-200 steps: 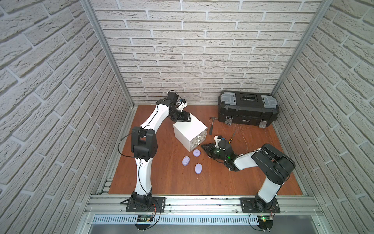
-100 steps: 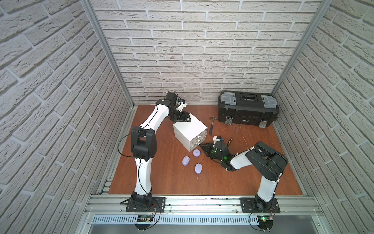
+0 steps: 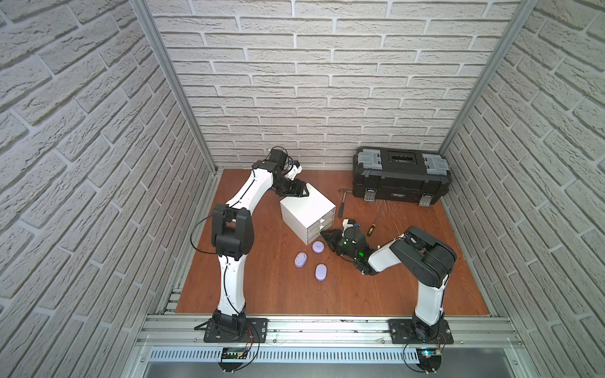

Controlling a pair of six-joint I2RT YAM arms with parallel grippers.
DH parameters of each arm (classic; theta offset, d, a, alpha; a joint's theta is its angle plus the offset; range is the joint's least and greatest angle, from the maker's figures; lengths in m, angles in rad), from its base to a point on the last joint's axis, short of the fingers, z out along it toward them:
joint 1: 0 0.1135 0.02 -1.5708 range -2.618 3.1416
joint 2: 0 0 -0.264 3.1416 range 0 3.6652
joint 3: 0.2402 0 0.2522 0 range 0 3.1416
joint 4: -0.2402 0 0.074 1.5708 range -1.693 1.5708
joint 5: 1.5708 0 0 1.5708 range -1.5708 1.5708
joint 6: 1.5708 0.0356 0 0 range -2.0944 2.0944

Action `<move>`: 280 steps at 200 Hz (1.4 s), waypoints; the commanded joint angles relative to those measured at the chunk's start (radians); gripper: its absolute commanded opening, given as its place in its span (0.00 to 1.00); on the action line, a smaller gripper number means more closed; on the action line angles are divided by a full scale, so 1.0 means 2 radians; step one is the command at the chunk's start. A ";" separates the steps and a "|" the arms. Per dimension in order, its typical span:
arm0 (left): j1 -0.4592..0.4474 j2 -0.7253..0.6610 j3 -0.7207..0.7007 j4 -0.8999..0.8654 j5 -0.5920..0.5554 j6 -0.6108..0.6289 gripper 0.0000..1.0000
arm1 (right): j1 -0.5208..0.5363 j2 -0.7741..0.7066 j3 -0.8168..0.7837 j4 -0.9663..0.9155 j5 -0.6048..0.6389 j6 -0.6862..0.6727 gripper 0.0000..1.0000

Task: Put the bluetooth earphones in the drawer according to color
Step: Adjust the Bluetooth earphone at the center of the board.

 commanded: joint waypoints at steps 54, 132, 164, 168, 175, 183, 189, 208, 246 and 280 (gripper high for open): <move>-0.005 0.019 -0.029 -0.089 -0.019 0.002 0.76 | 0.003 0.016 0.017 -0.014 0.010 0.048 0.27; -0.006 0.020 -0.029 -0.089 -0.019 0.002 0.76 | 0.003 -0.024 0.002 -0.064 0.033 0.054 0.26; -0.006 0.018 -0.028 -0.089 -0.019 0.002 0.76 | -0.005 -0.073 -0.014 -0.127 0.031 0.026 0.26; -0.006 0.018 -0.028 -0.089 -0.020 0.002 0.75 | -0.006 -0.079 -0.016 -0.134 0.031 0.024 0.26; -0.006 0.018 -0.029 -0.089 -0.021 0.002 0.75 | -0.008 -0.087 -0.018 -0.145 0.030 0.020 0.26; -0.006 0.017 -0.029 -0.089 -0.020 0.002 0.75 | -0.010 -0.093 -0.021 -0.161 0.026 0.018 0.27; -0.006 0.016 -0.030 -0.089 -0.020 0.003 0.75 | -0.012 -0.096 -0.022 -0.171 0.023 0.017 0.27; -0.007 0.016 -0.031 -0.089 -0.023 0.003 0.75 | -0.017 -0.111 -0.027 -0.202 0.015 0.010 0.27; -0.006 0.015 -0.032 -0.089 -0.024 0.003 0.75 | -0.031 -0.159 -0.046 -0.224 0.026 -0.022 0.27; -0.006 0.014 -0.032 -0.088 -0.023 0.003 0.75 | -0.051 -0.197 -0.050 -0.244 0.031 -0.056 0.23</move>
